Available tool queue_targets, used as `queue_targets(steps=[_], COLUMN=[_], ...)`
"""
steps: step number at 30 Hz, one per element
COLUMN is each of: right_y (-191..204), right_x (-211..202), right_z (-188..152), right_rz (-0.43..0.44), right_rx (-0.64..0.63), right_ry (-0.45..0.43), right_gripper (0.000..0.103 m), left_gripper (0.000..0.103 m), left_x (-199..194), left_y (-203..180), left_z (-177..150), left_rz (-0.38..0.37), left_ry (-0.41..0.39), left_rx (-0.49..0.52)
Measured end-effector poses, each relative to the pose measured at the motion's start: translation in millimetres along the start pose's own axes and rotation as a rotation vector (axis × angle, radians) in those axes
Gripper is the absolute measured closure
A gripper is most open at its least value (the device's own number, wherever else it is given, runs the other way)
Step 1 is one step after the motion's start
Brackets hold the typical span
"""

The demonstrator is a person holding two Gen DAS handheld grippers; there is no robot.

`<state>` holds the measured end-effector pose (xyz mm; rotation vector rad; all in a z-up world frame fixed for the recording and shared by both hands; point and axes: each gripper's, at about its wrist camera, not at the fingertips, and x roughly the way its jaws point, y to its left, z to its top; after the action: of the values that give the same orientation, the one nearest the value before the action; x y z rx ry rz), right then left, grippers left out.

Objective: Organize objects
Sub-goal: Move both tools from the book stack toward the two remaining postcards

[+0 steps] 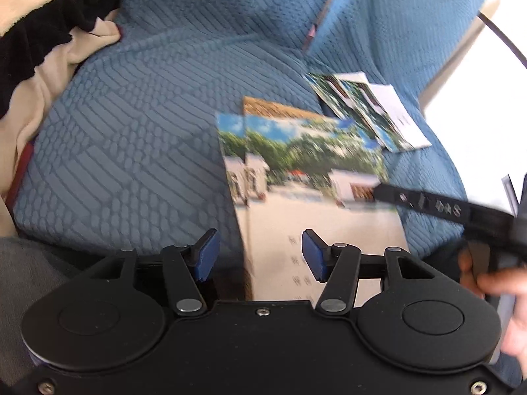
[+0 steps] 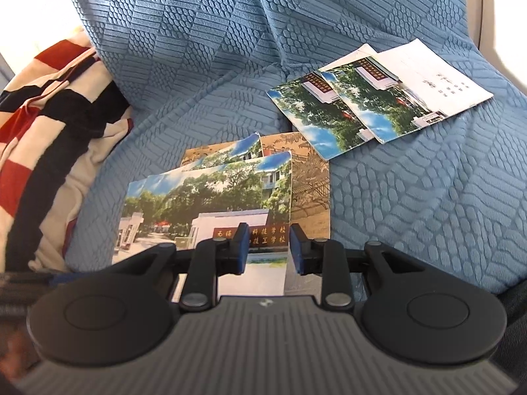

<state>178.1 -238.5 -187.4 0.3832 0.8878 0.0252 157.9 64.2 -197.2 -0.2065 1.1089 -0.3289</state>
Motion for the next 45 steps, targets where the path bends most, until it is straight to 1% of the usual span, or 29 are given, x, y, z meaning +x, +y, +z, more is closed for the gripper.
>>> queue_targets(steps=[2, 4, 6, 8, 11, 14, 16, 23, 27, 29, 31, 34, 38, 41, 45], right_y=[0, 0, 0, 0, 1, 4, 4, 2, 4, 3, 0, -5, -5, -4, 3], right_x=[3, 6, 10, 13, 19, 22, 25, 25, 23, 22, 22, 20, 8, -7, -34], right_z=[4, 8, 13, 17, 24, 28, 29, 31, 31, 30, 30, 32, 34, 36, 37], right_rz=[-0.006, -0.012, -0.013, -0.011, 0.001, 0.015, 0.026, 0.048, 0.045, 0.046, 0.055, 0.056, 0.025, 0.022, 0.014], right_rx=[-0.005, -0.010, -0.021, -0.028, -0.041, -0.067, -0.076, -0.086, -0.107, -0.107, -0.086, -0.041, -0.042, -0.036, -0.064], right_ry=[-0.003, -0.004, -0.002, 0.002, 0.012, 0.020, 0.024, 0.037, 0.041, 0.040, 0.043, 0.050, 0.021, -0.008, -0.063], right_gripper=[0.073, 0.073, 0.072, 0.069, 0.068, 0.068, 0.068, 0.068, 0.068, 0.068, 0.068, 0.068, 0.068, 0.068, 0.068], left_gripper=[0.047, 0.047, 0.046, 0.046, 0.046, 0.046, 0.046, 0.047, 0.046, 0.046, 0.046, 0.046, 0.046, 0.046, 0.046], left_x=[3, 9, 15, 22, 29, 34, 38, 45, 46, 47, 48, 45, 33, 20, -5], left_y=[0, 0, -2, -3, -8, -12, -13, -18, -24, -27, -30, -31, -29, -29, -31], left_z=[8, 16, 23, 29, 36, 42, 45, 50, 50, 50, 50, 50, 52, 52, 53], left_rz=[-0.001, -0.004, 0.010, 0.018, 0.023, 0.002, -0.012, -0.006, -0.007, -0.009, 0.006, 0.021, 0.048, 0.079, 0.063], left_ry=[-0.020, -0.026, -0.033, -0.033, -0.040, -0.039, -0.034, -0.028, -0.028, -0.025, -0.027, -0.031, -0.056, -0.082, -0.114], left_rx=[0.007, 0.007, 0.023, 0.036, 0.067, 0.095, 0.108, 0.144, 0.174, 0.185, 0.199, 0.189, 0.173, 0.155, 0.099])
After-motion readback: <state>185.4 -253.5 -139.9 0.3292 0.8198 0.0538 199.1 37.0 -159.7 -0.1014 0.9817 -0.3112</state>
